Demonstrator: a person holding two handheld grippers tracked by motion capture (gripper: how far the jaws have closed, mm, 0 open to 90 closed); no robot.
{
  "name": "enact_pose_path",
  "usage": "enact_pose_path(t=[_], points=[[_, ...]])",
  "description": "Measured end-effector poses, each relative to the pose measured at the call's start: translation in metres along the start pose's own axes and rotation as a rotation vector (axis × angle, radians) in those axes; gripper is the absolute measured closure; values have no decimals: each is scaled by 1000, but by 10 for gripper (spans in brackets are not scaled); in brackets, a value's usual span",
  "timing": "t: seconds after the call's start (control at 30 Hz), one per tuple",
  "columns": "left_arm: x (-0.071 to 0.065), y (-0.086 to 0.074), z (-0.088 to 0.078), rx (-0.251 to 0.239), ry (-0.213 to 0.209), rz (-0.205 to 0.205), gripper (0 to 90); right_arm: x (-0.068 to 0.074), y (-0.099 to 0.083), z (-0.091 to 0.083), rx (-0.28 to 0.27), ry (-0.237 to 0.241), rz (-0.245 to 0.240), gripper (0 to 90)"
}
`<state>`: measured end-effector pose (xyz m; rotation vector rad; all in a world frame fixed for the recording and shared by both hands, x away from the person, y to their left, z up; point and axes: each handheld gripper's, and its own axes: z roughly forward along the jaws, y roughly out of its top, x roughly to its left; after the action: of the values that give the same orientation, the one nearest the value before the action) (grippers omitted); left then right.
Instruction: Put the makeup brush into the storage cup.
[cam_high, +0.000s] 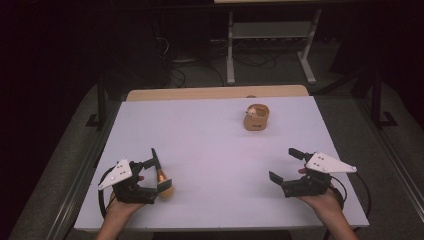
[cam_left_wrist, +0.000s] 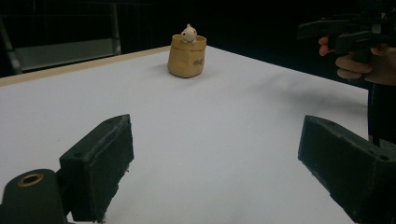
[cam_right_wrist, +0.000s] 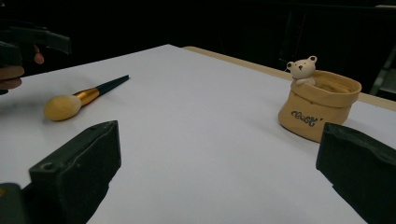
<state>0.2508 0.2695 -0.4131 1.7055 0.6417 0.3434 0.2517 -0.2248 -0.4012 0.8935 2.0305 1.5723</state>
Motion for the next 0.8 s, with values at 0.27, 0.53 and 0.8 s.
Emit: enact_pose_path(t=[0.27,0.53,0.8], points=[[-1,2,1,2,-2,6,99,1,0,1,1,0,8,0],[2,5,2,-11,-2,10,99,-2,-1,-4,-10,-8,12,0],[4,9,4,-12,-7,19,100,-5,0,-6,-23,-22,18,0]])
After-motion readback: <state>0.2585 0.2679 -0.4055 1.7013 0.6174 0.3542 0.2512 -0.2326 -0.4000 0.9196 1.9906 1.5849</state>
